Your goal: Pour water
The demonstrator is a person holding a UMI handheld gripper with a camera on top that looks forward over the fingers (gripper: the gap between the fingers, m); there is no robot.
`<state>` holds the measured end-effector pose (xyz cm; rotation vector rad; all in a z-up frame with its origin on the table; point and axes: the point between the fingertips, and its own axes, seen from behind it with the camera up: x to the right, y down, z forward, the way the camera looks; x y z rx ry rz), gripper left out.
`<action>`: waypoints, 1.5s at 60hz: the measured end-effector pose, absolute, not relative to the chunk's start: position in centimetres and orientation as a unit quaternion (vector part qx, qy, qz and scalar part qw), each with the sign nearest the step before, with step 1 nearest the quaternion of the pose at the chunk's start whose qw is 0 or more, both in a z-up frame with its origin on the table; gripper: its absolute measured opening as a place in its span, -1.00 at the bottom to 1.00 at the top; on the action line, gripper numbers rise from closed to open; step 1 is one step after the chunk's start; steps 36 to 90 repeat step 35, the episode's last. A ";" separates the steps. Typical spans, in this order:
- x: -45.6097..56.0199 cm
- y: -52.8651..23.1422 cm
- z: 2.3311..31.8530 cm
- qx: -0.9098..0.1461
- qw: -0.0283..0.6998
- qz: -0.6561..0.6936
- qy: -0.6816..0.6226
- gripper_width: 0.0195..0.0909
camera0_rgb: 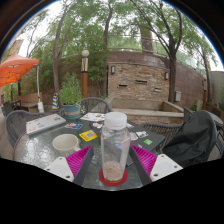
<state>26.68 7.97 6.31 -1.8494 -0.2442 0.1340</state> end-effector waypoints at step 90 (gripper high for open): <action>16.4 -19.9 21.3 -0.846 0.532 0.006 -0.005 0.78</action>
